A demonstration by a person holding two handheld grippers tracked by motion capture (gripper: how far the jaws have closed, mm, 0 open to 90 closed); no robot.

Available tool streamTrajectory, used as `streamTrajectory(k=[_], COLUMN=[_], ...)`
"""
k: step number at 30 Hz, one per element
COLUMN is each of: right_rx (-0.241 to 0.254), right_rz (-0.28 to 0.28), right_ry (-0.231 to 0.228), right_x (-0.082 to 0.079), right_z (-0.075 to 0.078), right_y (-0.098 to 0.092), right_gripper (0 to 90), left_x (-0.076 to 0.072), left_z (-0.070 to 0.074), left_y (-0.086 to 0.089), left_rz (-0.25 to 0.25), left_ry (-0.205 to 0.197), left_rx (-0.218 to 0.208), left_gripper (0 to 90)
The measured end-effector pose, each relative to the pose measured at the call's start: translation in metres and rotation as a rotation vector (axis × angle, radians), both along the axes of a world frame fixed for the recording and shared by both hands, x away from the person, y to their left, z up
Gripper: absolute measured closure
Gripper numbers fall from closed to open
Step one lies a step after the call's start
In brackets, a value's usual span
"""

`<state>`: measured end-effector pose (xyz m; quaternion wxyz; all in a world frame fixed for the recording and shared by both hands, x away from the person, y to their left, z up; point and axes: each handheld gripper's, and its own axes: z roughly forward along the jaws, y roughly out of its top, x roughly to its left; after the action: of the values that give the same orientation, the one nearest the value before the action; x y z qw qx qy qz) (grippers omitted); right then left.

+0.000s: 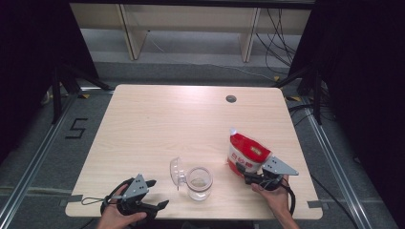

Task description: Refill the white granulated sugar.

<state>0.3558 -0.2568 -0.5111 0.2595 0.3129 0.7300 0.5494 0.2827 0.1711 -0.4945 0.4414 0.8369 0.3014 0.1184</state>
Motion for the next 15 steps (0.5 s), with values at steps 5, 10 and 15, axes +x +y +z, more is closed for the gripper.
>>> streamTrajectory(k=[5, 10, 15], right_rx=[0.066, 0.036, 0.052], right_rz=[0.015, 0.017, 0.03], right_ry=[-0.002, 0.022, 0.013], right_x=[0.0013, 0.0032, 0.0062], right_z=[-0.0019, -0.0021, -0.0044], right_y=[0.0031, 0.0015, 0.0023], right_gripper=[31.2, 31.6, 31.6], left_x=[-0.0001, -0.0003, 0.0], left_z=[-0.0005, -0.001, -0.0002], left_y=[-0.0003, -0.0009, -0.0001], left_rz=[0.003, 0.006, 0.002], left_ry=[-0.001, -0.002, -0.001], left_rx=[0.002, -0.007, -0.003], left_gripper=[18.6, 18.6, 18.6])
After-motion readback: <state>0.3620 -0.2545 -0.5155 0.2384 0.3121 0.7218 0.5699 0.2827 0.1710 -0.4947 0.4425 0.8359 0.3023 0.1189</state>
